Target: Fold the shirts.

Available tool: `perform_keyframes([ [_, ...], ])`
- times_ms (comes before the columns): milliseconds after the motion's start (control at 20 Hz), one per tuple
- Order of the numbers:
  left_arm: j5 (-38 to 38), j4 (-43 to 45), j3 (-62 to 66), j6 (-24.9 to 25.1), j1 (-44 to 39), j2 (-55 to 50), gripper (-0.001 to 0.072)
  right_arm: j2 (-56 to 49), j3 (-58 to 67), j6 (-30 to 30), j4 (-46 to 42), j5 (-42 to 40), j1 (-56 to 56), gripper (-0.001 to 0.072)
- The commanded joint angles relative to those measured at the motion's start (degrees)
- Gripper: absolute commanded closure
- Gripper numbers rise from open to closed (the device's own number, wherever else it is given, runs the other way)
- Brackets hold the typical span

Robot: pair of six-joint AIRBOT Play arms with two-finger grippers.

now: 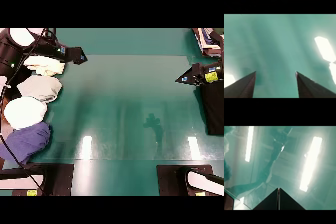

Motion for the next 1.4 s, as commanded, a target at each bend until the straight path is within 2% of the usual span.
perform_keyframes([
  [0, 7.6, 23.8, -0.1, -8.5, 1.7, -1.8, 0.0129, 0.0, 0.0, 0.0, 0.0, 0.0, 0.1, 0.0695],
  [50, 8.7, 26.9, -0.1, -10.6, 3.5, -3.5, 0.0129, 0.0, 0.0, 0.0, 0.0, 0.1, 0.1, 0.0695],
  [200, 12.1, 27.0, -0.1, -15.0, 9.9, -10.0, 0.0129, 0.0, 0.0, 0.0, 0.0, 0.0, 0.1, 0.0695],
  [400, 17.7, 25.2, 0.0, -15.3, 14.8, -18.4, 0.013, 0.0, 0.0, 0.0, 0.0, 0.0, 0.1, 0.0695],
  [650, 23.1, 25.3, 0.0, -15.3, 16.5, -23.9, 0.0141, 0.0, 0.0, 0.0, 0.0, 0.0, 0.1, 0.0695],
  [750, 24.0, 25.3, 0.1, -15.3, 16.5, -24.1, 0.039, 0.0, 0.0, 0.1, 0.0, 0.0, 0.2, 0.0695],
  [850, 22.7, 25.1, 1.7, -15.2, 16.5, -24.0, 0.0681, 0.0, 0.0, 0.1, 0.0, 0.0, 0.3, 0.0695],
  [1100, 8.0, 24.8, 13.8, -14.1, 15.8, -21.3, 0.068, 0.0, 0.1, 0.1, 0.1, -1.0, 0.3, 0.0695],
  [1350, 2.6, 24.7, 21.6, -8.5, 9.1, -4.1, 0.0681, 0.0, 5.3, 0.1, 0.1, -5.1, 0.3, 0.0695],
])
